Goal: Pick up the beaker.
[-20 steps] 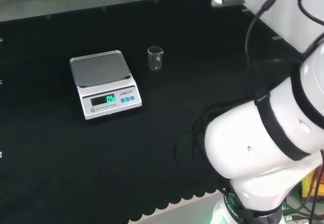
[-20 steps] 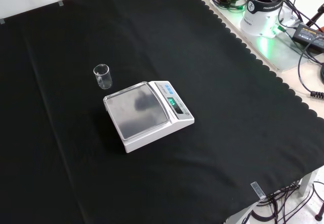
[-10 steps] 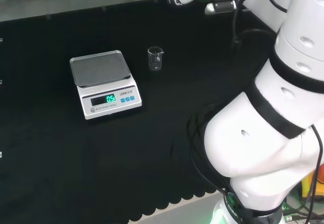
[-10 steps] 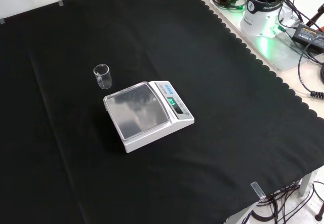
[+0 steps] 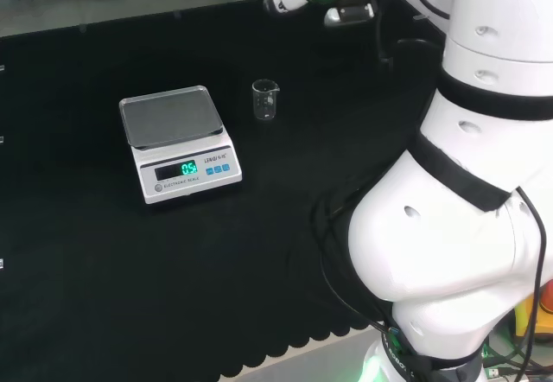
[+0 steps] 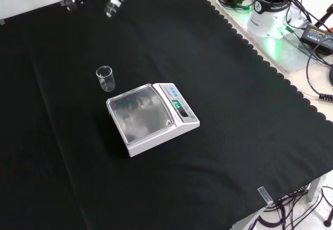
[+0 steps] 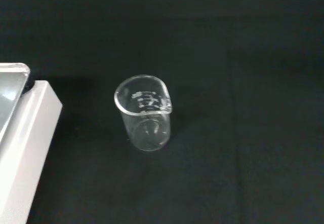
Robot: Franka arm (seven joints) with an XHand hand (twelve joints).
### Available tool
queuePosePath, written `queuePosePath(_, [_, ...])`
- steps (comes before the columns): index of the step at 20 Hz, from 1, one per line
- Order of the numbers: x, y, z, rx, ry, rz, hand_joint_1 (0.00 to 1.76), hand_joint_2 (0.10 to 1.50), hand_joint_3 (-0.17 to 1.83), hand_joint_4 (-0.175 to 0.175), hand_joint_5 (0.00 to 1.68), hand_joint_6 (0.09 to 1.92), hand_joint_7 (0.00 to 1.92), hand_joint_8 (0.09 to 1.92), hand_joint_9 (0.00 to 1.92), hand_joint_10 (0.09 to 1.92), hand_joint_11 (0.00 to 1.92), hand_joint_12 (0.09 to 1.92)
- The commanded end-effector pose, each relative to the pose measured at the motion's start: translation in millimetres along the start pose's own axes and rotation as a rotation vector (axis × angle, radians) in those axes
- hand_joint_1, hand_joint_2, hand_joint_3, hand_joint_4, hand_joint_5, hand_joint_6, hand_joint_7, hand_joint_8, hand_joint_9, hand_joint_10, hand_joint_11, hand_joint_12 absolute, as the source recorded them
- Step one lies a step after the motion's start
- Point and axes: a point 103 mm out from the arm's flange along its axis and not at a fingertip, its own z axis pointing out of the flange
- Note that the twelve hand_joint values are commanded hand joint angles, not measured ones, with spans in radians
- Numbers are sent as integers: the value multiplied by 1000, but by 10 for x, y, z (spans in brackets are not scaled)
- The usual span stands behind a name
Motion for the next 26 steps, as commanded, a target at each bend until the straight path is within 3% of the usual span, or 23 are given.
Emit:
queuePosePath(1, [280,288,161,18,22,-54,289,1103,-31,-143,182,87,0,543,0,785,211,1410])
queuePosePath(6, [331,488,343,34,-3,-75,288,1103,-31,-143,184,87,0,544,0,784,210,1411])
queuePosePath(10, [300,550,490,7,-60,-78,287,1086,-40,-144,188,87,0,553,0,771,196,1417])
queuePosePath(26, [141,758,1117,102,-8,-90,278,1018,-70,-144,188,87,0,530,0,690,118,1456])
